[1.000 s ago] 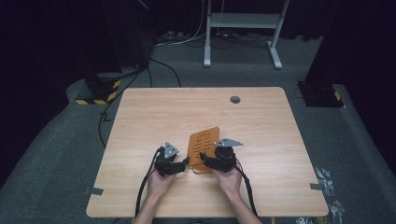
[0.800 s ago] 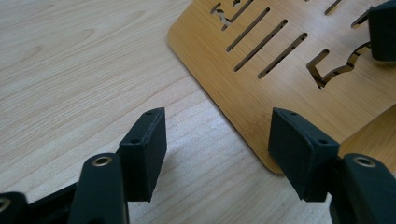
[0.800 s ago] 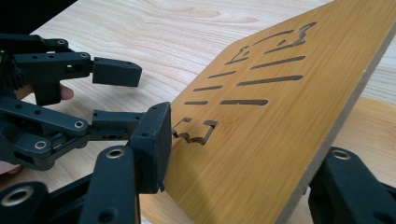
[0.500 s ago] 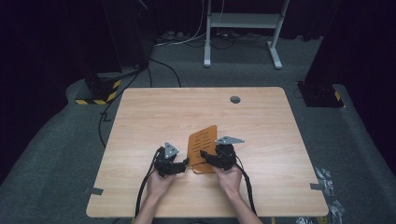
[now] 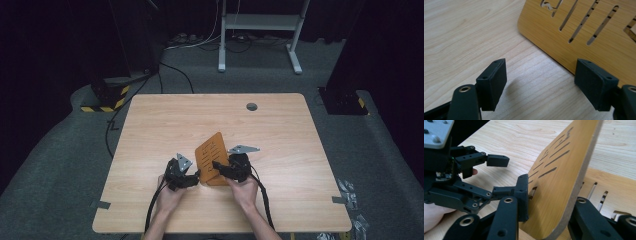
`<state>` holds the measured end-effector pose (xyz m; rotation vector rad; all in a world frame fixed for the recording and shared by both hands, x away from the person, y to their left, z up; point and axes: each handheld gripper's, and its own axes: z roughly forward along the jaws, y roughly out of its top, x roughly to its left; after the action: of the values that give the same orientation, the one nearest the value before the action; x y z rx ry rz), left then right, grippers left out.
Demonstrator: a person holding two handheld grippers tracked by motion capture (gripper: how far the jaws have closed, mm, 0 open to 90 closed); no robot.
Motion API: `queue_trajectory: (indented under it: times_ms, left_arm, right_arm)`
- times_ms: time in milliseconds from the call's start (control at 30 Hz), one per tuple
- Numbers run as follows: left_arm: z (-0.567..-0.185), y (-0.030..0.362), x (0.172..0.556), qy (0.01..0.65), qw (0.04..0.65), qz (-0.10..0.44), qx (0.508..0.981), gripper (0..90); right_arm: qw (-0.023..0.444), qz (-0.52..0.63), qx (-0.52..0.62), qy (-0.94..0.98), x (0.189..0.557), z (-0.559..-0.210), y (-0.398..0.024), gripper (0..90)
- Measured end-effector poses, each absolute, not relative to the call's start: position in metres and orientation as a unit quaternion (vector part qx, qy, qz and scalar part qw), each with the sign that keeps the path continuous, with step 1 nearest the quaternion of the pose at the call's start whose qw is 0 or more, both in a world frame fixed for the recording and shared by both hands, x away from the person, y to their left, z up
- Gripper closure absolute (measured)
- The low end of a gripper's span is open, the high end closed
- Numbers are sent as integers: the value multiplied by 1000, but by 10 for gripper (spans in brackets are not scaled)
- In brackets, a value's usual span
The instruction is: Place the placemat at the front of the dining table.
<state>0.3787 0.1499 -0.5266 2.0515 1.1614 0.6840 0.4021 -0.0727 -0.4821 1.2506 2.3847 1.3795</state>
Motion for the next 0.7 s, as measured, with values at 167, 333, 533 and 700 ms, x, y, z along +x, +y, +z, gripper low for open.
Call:
queue_trajectory:
  times_ms: [167, 333, 533, 700]
  left_arm:
    - [-527, 154, 379, 467, 338, 267, 772, 281]
    - [-527, 157, 380, 484, 327, 281, 762, 305]
    - [-527, 160, 381, 504, 324, 279, 751, 306]
    - [-527, 162, 382, 510, 321, 275, 749, 304]
  right_arm:
    - [51, 461, 406, 788, 401, -478, -71, 746]
    - [48, 462, 403, 789, 401, -475, -70, 767]
    - [42, 465, 400, 789, 401, -470, -69, 803]
    - [29, 471, 398, 787, 402, -470, -68, 821]
